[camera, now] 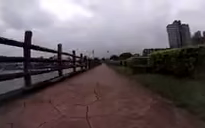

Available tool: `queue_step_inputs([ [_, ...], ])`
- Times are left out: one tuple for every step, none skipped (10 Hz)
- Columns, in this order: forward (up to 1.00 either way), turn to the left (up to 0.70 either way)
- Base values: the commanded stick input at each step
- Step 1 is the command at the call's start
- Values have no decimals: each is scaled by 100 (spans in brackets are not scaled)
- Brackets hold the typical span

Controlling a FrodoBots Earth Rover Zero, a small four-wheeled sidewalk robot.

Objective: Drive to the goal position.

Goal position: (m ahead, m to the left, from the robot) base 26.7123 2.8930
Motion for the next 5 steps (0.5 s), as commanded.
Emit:
queue_step_inputs([
  [100,0],
  [100,0],
  [100,0],
  [100,0],
  [100,0],
])
